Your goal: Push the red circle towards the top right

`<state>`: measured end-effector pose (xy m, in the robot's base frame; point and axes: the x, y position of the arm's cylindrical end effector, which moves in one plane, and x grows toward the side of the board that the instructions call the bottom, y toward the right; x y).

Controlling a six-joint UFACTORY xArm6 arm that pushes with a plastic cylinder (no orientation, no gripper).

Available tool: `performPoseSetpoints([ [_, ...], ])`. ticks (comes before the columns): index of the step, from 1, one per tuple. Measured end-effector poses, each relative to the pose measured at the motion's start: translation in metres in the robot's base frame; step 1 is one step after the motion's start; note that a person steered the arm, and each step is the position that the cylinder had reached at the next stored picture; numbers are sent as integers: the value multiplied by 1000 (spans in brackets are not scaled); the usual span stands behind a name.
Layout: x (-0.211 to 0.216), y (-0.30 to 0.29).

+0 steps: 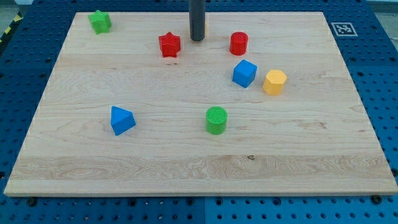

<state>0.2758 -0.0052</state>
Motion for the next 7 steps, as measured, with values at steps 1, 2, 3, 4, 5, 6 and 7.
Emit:
performPoseSetpoints([
  [1, -12, 0],
  [2, -22, 0],
  [3, -15, 4],
  [4, 31, 24],
  [5, 42, 30],
  [6, 42, 30],
  [7, 42, 55],
])
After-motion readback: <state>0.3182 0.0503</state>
